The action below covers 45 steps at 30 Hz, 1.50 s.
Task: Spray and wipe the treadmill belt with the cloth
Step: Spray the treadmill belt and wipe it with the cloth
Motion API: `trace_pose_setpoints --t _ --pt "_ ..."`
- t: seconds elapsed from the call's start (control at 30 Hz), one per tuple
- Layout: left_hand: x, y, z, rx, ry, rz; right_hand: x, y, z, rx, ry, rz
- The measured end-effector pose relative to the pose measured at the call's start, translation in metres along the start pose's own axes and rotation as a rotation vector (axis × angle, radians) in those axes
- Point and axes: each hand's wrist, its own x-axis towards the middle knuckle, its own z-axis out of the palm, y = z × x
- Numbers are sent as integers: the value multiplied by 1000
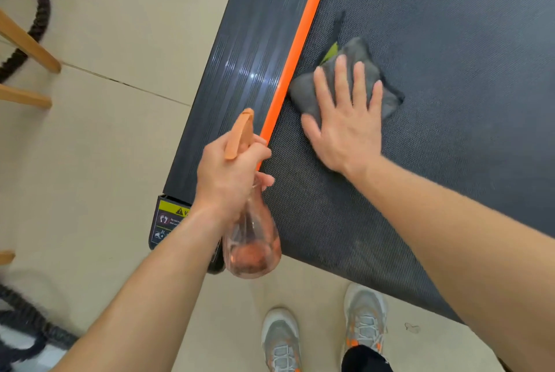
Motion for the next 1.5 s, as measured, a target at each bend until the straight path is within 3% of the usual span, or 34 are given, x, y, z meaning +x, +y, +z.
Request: trace_pose_setpoints --t 0.13,0.23,0.3,0.4,0.53,0.57,0.7,0.77,0.83,0.93,1.0,1.13,1.27,1.43,1.5 --pt "6 5 1 6 30 -11 -97 -2 16 -80 -74 -469" --pt "6 7 9 38 23 1 -59 32 10 -175 -108 -700" --pt "5 6 13 81 -24 38 -14 48 0 -191 -89 -612" --pt "1 4 18 159 -91 88 25 45 -7 -118 -53 -284" --pt "3 7 17 93 -38 49 -9 0 0 -47 23 -59" --pt "4 9 16 62 -14 35 -32 -6 5 -51 15 -129" --pt "-1 11 10 52 5 34 -89 12 9 -113 -175 -710" --pt "-5 9 8 66 -3 38 -55 35 1 -199 -202 -773" --pt "-6 3 9 56 -30 37 -3 52 -10 -182 -137 -556" --pt "-3 -9 10 89 -45 48 65 76 -32 -17 -155 -51" --pt "-2 -13 11 110 -37 43 69 75 -34 16 -154 82" --pt "-8 -11 17 109 -22 34 -25 35 -7 -54 -44 -146" --pt "-14 1 23 104 -25 52 -144 5 21 -50 -191 -528" --pt "-18 16 26 172 -39 97 -167 -15 12 -25 -323 -488" --pt "-21 22 26 191 -28 109 -152 -18 -9 105 -368 -460"
